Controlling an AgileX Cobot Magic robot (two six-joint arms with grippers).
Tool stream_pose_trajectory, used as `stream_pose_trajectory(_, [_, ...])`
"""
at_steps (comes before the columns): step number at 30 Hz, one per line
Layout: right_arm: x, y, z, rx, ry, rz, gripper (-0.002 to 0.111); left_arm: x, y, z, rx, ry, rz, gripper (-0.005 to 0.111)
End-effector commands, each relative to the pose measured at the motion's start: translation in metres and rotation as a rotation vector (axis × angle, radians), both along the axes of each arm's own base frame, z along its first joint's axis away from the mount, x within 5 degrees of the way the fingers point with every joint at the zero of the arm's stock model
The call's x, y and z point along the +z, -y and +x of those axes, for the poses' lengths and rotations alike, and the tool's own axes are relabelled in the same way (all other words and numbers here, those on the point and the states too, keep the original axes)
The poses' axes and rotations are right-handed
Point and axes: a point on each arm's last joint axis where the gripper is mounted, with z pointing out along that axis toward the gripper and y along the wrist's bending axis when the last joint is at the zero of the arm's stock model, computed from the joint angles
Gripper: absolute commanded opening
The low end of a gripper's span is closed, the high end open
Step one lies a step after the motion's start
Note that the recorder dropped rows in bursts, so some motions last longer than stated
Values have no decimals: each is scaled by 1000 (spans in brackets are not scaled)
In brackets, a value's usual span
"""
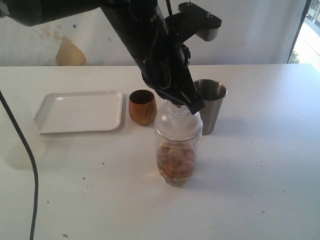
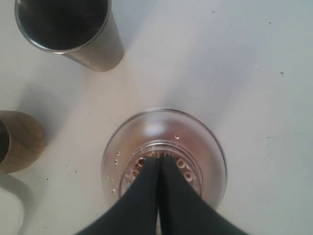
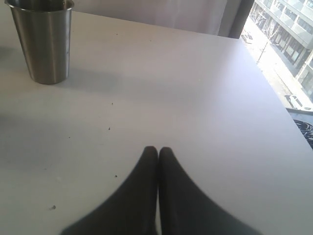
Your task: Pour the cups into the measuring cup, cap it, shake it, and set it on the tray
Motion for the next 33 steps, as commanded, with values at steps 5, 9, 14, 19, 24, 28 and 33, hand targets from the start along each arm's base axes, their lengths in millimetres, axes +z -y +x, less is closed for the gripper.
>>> stream_pose_trajectory(5, [-1,0,0,-1,4,-5,0,-20,6,3,-4,-56,49,0])
stream_pose_trajectory(9, [-1,0,0,-1,4,-5,0,-28,8,4,-5,-82,61,0])
stream_pose_trajectory(14, [-1,0,0,-1,4,-5,0,-28,8,4,-8,-86,64,0])
stream_pose_trajectory(19, [-1,0,0,-1,4,-5,0,-29,7,3,-18,-87,76,0])
stream_pose_trajectory(24, [-1,0,0,-1,4,-5,0,-29,7,2,-28,-92,85,2])
stream_pose_trajectory(28, [-1,0,0,-1,4,-5,0,-28,7,2,-32,-89,84,25])
stream_pose_trajectory(33, [-1,0,0,-1,4,-5,0,-20,5,0,-29,-70,63,57])
